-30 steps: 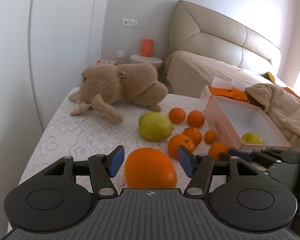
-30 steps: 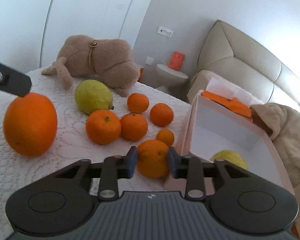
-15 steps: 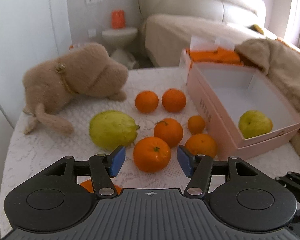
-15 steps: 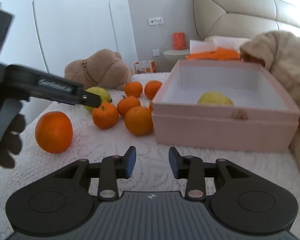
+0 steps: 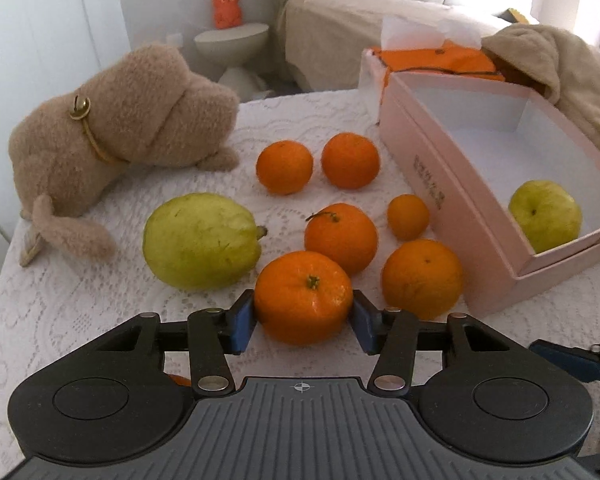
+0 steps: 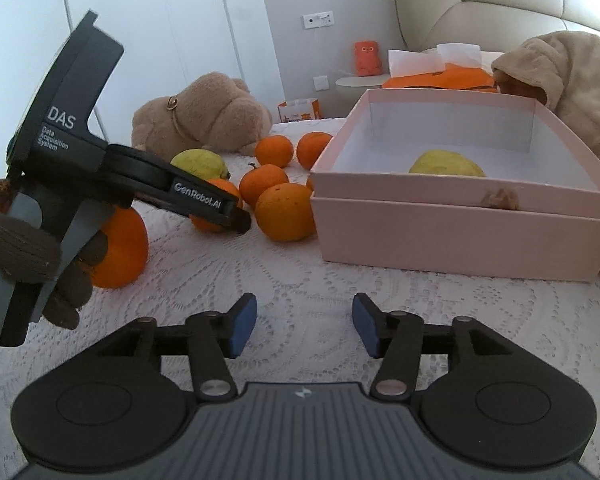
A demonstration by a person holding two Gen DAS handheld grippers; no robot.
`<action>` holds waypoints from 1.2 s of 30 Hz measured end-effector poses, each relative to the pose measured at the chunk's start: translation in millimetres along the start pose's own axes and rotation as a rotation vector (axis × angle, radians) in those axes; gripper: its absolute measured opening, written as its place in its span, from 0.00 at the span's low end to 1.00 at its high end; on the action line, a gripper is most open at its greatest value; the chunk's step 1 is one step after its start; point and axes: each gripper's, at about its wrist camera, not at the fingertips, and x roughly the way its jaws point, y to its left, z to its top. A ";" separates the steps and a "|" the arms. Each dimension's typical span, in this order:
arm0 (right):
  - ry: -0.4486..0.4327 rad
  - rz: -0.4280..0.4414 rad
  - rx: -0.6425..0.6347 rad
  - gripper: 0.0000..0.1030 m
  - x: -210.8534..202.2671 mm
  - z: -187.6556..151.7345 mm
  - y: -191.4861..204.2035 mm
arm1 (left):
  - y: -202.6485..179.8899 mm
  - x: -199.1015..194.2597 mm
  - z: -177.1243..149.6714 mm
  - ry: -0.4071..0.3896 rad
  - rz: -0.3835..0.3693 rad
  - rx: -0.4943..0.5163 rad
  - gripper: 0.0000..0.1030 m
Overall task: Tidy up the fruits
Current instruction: 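Lift the mandarin with the left gripper while the right gripper grasps another mandarin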
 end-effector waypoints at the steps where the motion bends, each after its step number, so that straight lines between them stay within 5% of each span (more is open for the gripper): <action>1: 0.002 0.005 -0.002 0.58 0.3 0.2 0.0 | -0.1 -4.2 -0.8 -0.014 -0.013 -0.003 0.53; 8: 0.033 0.081 0.071 0.76 1.5 5.1 -7.6 | 14.9 -50.6 -9.5 -0.150 -0.106 -0.100 0.53; 13: 0.068 0.034 0.023 0.78 5.8 12.8 5.6 | 37.0 -94.6 -32.9 -0.237 -0.103 -0.175 0.53; 20: -0.009 -0.030 -0.167 0.61 -1.0 39.5 51.4 | 79.4 -116.8 -61.5 -0.258 0.039 -0.278 0.53; 28: 0.042 -0.213 -0.380 0.50 49.2 81.6 89.9 | 110.0 -121.3 -86.7 -0.255 0.034 -0.349 0.53; 33: 0.103 -0.238 -0.438 0.32 81.1 82.0 96.0 | 116.7 -123.8 -94.0 -0.267 0.012 -0.370 0.53; 36: 0.086 -0.250 -0.433 0.31 79.0 78.7 96.2 | 116.1 -123.3 -95.6 -0.270 -0.006 -0.375 0.53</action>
